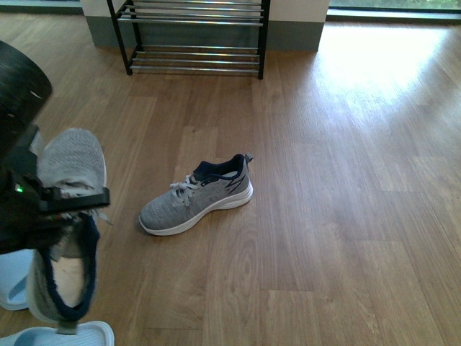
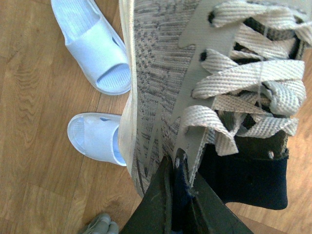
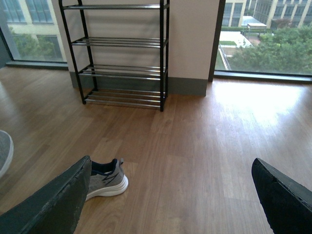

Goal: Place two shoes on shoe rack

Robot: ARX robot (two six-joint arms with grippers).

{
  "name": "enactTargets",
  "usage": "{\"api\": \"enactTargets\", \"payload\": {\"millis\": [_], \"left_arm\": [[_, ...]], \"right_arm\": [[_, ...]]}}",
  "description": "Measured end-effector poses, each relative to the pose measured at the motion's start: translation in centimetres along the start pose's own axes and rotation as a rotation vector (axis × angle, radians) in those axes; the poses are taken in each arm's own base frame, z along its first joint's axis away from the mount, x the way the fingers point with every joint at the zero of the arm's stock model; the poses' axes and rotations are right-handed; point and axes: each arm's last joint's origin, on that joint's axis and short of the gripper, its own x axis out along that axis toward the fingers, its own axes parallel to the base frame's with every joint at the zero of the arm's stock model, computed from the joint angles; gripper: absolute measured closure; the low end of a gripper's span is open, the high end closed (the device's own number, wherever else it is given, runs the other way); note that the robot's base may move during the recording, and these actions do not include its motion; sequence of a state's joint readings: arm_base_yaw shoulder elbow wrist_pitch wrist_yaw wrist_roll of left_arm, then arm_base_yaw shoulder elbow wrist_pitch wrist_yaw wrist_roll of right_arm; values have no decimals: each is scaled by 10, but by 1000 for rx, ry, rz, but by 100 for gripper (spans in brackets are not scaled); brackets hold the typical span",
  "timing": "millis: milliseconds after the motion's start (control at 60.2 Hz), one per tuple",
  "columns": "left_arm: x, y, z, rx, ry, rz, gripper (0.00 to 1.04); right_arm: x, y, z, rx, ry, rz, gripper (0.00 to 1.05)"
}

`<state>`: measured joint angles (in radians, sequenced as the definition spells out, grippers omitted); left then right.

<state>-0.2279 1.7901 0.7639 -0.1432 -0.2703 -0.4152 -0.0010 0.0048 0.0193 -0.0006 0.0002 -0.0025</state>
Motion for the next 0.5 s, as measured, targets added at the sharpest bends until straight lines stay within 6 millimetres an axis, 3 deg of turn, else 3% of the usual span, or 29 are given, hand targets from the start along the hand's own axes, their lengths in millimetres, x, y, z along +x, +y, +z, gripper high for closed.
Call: {"api": "enactTargets", "payload": {"millis": [216,498], "left_arm": [[-60,27,-14,-30,-196,36,103],[-128,46,-63,14,-608,154,103]], "right_arm": [[0,0,0,0,0,0,9],[0,0,0,0,0,0,9]]}}
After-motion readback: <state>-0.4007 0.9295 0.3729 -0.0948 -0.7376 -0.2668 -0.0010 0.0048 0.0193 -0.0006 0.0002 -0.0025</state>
